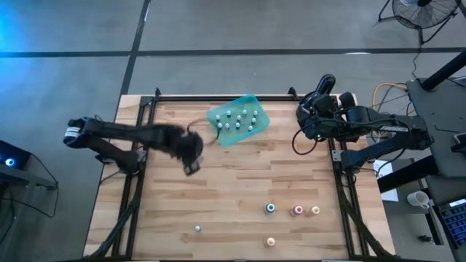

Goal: Pick & Place food coloring
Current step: Put the orange small food coloring into the green bin

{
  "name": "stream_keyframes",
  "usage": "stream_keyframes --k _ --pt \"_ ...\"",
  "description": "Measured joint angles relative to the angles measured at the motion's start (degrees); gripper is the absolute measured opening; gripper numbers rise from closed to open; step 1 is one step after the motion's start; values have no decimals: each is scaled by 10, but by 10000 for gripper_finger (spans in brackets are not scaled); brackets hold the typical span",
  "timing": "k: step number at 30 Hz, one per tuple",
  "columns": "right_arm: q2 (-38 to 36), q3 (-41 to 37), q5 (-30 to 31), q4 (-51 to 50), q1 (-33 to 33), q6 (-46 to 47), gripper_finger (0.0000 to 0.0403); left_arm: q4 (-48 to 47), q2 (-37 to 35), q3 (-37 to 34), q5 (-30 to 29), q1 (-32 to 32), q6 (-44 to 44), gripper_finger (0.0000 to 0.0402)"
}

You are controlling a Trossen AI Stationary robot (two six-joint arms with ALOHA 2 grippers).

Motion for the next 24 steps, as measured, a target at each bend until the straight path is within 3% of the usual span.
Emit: stream_keyframes --k 5,10,17,24 --pt "0 0 -8 0 0 0 82 52 31 72 2 109 89 91" --pt "0 0 -13 0 0 0 82 55 103 174 3 177 159 90" --pt "0 0 -15 1 0 0 82 26 231 282 70 226 226 90" --pt "0 0 -19 0 0 27 82 -10 304 295 72 234 288 90"
